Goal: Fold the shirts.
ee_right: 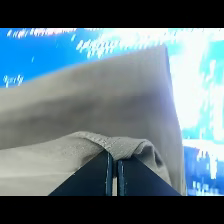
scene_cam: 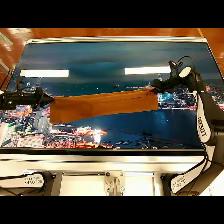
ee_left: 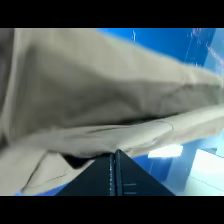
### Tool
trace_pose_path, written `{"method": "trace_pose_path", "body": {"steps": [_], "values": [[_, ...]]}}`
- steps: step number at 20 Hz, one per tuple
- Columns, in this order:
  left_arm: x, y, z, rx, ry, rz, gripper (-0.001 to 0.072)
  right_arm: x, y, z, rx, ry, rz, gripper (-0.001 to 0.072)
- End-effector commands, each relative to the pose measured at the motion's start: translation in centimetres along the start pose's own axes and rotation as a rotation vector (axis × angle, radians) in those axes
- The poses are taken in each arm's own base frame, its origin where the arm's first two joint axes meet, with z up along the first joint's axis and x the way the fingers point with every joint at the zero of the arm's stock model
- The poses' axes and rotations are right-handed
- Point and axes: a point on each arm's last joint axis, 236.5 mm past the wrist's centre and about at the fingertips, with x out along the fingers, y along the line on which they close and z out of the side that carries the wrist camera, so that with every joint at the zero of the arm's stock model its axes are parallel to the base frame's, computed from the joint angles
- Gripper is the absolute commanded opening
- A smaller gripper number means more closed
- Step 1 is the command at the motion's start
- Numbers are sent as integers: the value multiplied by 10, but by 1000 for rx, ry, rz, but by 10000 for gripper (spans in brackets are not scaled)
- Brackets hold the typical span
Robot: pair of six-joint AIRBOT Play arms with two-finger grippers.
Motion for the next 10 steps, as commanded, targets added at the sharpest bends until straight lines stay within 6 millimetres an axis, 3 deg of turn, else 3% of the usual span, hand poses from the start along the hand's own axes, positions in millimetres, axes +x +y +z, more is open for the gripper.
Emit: {"method": "trace_pose_path", "body": {"steps": [1, 4, 5, 6, 7, 8, 10], "values": [[29, 14, 21, -32, 33, -10, 34, 22, -7, 6, 20, 11, -16, 63], [50, 39, 15, -124, 77, 2, 35, 32, -11, -2, 31, 41, -13, 66], [54, 43, 13, -134, 90, 2, 58, 33, -11, -3, 32, 46, -14, 97], [55, 44, 11, -138, 98, 1, 180, 33, -11, -2, 31, 41, -14, 264], [54, 43, 12, -137, 95, 0, 404, 31, -11, -2, 21, 42, -12, 487], [50, 41, 13, -132, 98, -6, 530, 27, -14, -1, -7, 41, -17, 540], [38, 34, 15, -121, 118, -30, 530, 16, -27, 1, -15, 38, -50, 565]]}}
